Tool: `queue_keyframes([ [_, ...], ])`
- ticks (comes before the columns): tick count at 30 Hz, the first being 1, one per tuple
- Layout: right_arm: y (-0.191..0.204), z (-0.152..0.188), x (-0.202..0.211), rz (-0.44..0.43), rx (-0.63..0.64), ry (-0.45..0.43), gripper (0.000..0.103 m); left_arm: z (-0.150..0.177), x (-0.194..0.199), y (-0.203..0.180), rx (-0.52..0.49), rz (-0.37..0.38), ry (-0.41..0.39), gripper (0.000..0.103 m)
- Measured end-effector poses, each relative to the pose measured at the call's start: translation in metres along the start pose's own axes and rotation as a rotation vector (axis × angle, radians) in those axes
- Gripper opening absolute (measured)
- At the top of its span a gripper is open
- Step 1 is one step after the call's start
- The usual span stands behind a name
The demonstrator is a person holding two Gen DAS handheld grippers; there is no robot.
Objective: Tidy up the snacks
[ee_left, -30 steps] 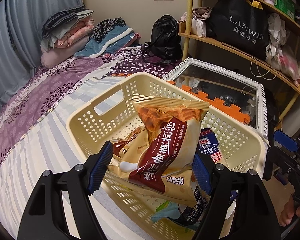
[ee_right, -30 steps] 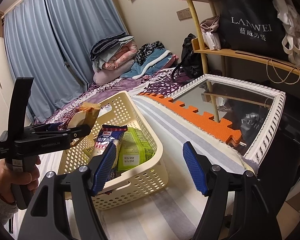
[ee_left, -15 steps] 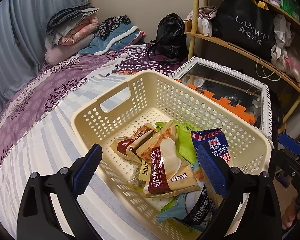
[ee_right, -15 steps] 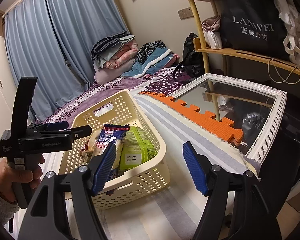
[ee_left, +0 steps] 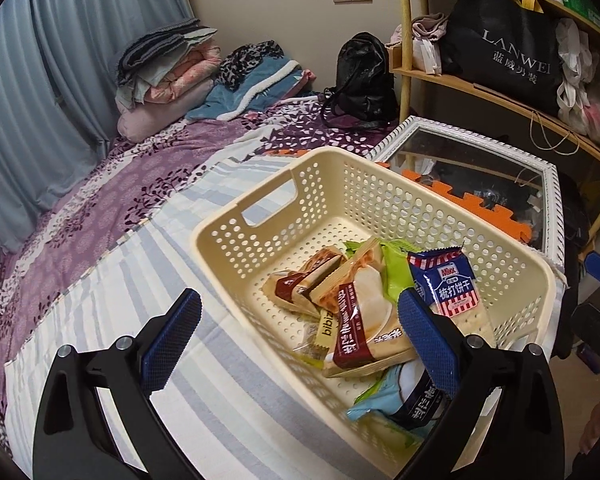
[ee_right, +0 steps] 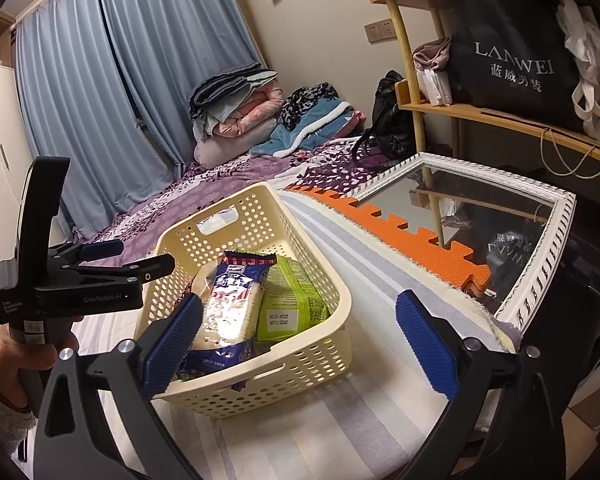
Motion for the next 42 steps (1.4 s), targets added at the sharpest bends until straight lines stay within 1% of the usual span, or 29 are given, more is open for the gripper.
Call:
queue_keyframes([
  [3,0.005,-0.001,0.002,-0.003,0.005,0.004,0.098,0.0,0.009,0.005,0.007,-0.021,-0.019,0.1],
  [15,0.025,-0.01,0.012,-0.004,0.064,0.001,0.098,-0.003,0.054,0.023,0.06,-0.059,-0.112,0.1],
  [19,0.033,-0.013,0.018,0.003,0.082,-0.01,0.098,-0.002,0.068,0.025,0.044,-0.105,-0.158,0.1],
  [22,0.038,-0.015,0.021,0.009,0.099,-0.013,0.098,-0.001,0.075,0.025,0.035,-0.122,-0.181,0.1],
  [25,0.044,-0.016,0.024,0.036,0.12,-0.014,0.098,0.002,0.082,0.028,0.048,-0.119,-0.188,0.1],
  [28,0.049,-0.017,0.027,0.069,0.143,-0.016,0.098,0.005,0.089,0.033,0.072,-0.074,-0.185,0.1],
  [32,0.056,-0.016,0.03,0.117,0.185,-0.022,0.098,0.012,0.09,0.04,0.101,-0.055,-0.142,0.1],
  [33,0.059,-0.016,0.03,0.13,0.203,-0.019,0.098,0.014,0.09,0.042,0.094,-0.06,-0.136,0.1],
  [37,0.068,-0.015,0.032,0.139,0.244,-0.014,0.098,0.025,0.09,0.042,0.045,-0.13,-0.147,0.1],
  [38,0.071,-0.015,0.032,0.137,0.248,-0.012,0.098,0.026,0.09,0.041,0.041,-0.134,-0.15,0.1],
  [42,0.078,-0.015,0.032,0.127,0.264,-0.003,0.098,0.032,0.093,0.048,0.058,-0.104,-0.143,0.1],
])
Point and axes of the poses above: each gripper's, at about its wrist camera, not at the fingertips, and x roughly against the way its jaws point, y to its left, z to its underside, the point moved 2 cm from there along -x, roughly the way its jaws point, and after that the axes turned 12 degrees about x, right-handed, at the moved point
